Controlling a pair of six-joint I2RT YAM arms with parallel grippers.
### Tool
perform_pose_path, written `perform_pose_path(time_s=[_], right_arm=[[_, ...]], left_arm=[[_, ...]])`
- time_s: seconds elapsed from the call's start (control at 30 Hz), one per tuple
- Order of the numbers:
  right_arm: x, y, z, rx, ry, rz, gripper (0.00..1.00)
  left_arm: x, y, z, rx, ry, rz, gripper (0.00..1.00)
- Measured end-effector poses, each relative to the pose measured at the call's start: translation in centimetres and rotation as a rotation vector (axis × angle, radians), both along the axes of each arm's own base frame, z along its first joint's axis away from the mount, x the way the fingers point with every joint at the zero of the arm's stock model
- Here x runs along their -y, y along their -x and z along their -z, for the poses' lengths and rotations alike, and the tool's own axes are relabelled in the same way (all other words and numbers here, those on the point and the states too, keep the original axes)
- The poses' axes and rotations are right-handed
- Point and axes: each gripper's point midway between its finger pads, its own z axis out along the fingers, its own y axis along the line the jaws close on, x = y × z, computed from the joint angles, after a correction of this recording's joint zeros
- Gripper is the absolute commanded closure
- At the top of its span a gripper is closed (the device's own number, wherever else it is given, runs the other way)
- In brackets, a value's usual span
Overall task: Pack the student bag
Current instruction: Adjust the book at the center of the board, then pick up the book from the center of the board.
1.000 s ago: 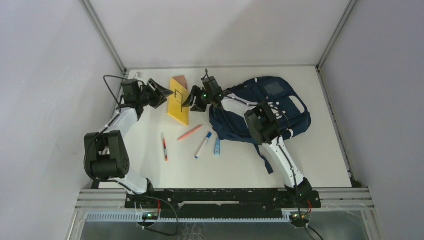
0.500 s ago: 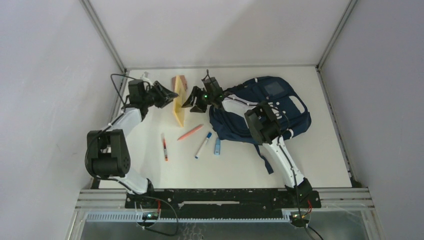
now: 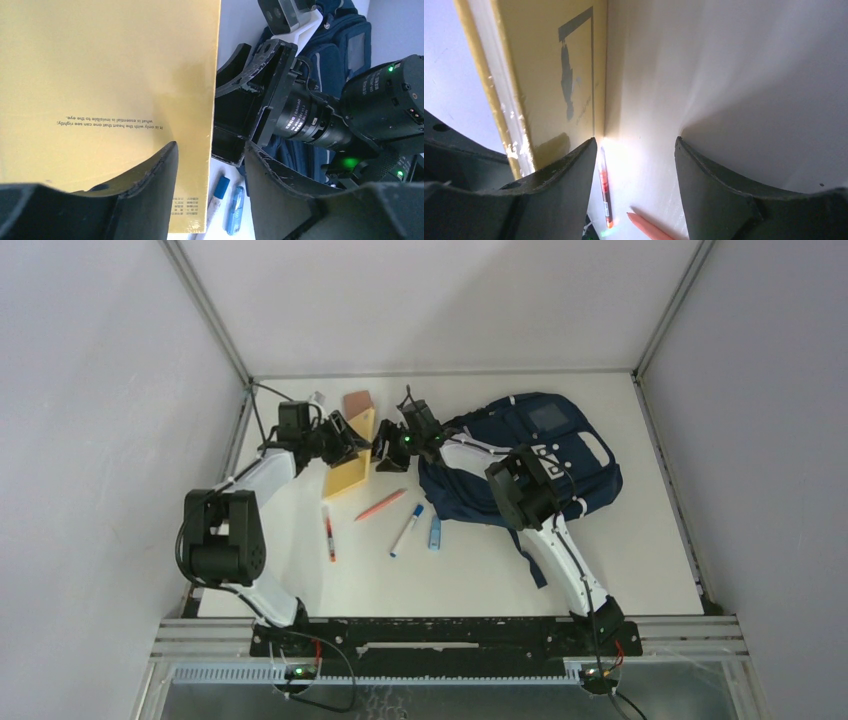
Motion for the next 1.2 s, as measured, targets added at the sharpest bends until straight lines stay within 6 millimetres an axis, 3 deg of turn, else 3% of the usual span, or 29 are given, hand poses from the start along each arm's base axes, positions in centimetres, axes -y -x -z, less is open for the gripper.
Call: perform_pose_path(time_s=[0.17, 0.43, 0.57, 0.77, 1.0, 1.13, 1.2], right_arm=[[-0.1, 0.1, 0.0, 0.0, -0.015, -0.007, 0.31], [-0.3, 0.4, -0.1, -0.003, -0.023, -0.015, 0.31], [-0.7, 0.8, -0.2, 0.001, -0.031, -0.029, 0.31], [-1.0, 1.1, -0.2, 0.004, -0.041, -0.037, 0.31], [-1.0, 0.9, -0.4, -0.019, -0.005, -0.005, 0.3], [-2.0, 0.2, -2.6, 0.005, 0.044, 0.051, 0.29], [-2.6, 0.0, -3.9, 0.022, 0.057, 0.074, 0.3]], left_arm=[[-0.1, 0.1, 0.2, 0.001, -0.043, 0.013, 0.23], [-1.2, 1.8, 1.5, -0.052, -0.171, 0.028, 0.23], [-2.7, 2.1, 1.0, -0.048, -0.251, -0.017, 0.22], [-6.9, 1.8, 0.3, -0.059, -0.33, -0.165, 0.14], [-14.5, 1.1, 2.1, -0.187, -0.44, -0.37, 0.1], [-18.3, 0.5, 4.6, -0.275, -0.426, -0.428, 0.09], [-19.0, -0.1, 5.5, -0.307, -0.427, -0.415, 0.09]])
